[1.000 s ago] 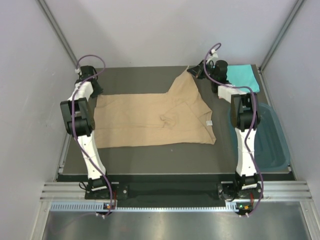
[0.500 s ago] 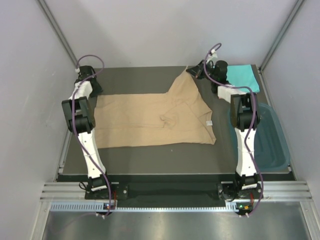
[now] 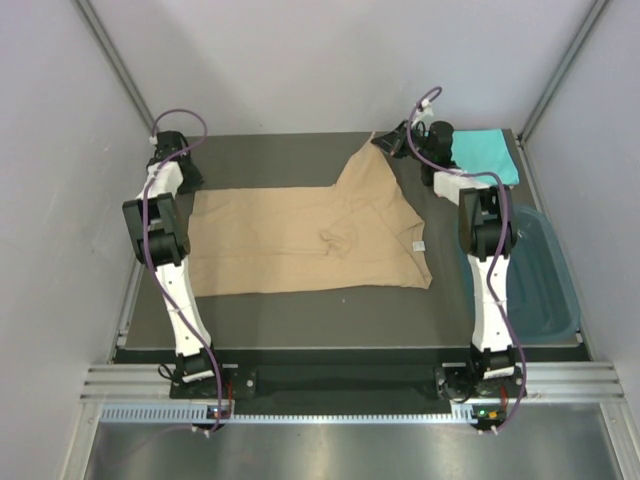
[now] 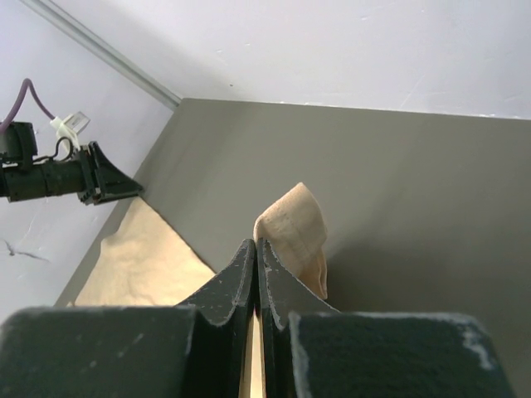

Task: Fold and stack the t-shirts
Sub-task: Fold the tshirt

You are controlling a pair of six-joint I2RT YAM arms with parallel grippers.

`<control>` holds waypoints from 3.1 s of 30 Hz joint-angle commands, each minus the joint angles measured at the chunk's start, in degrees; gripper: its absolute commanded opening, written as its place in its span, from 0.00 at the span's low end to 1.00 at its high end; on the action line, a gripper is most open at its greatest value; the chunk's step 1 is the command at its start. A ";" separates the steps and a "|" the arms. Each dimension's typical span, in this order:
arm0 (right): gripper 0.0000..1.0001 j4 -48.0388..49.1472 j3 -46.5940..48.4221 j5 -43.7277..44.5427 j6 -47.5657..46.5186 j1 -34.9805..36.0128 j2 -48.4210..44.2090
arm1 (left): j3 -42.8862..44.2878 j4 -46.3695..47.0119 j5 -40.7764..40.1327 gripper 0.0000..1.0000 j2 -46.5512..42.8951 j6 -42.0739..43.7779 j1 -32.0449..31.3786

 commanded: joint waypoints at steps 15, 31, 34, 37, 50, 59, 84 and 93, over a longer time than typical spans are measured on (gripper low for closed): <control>0.00 0.98 4.84 -0.88 0.08 0.32 0.88 | -4.01 -0.76 1.81 0.33 -3.65 3.06 0.26; 0.00 0.02 4.84 -0.79 0.35 0.32 0.62 | -4.90 -1.37 1.29 0.35 -4.71 4.64 0.17; 0.00 -0.33 4.93 -0.88 0.08 0.23 0.61 | -7.09 1.18 1.46 0.37 -6.38 4.21 0.17; 0.00 -0.60 5.28 -0.88 0.00 0.23 0.79 | -8.24 2.94 1.55 0.37 -8.22 3.85 0.17; 0.00 -0.07 5.46 -0.97 0.79 0.40 1.32 | -7.01 1.62 1.28 0.36 -9.37 1.83 -0.09; 0.00 -0.25 5.55 -1.14 0.52 0.23 1.32 | -7.63 3.65 1.64 0.39 -11.48 2.18 -0.18; 0.00 -0.51 6.16 -1.14 0.52 0.23 1.76 | -5.08 0.66 2.87 0.33 -3.05 2.54 -0.18; 0.00 -1.21 6.51 -1.14 -0.44 0.05 1.32 | -3.41 -0.92 1.90 0.04 -2.34 2.62 -0.27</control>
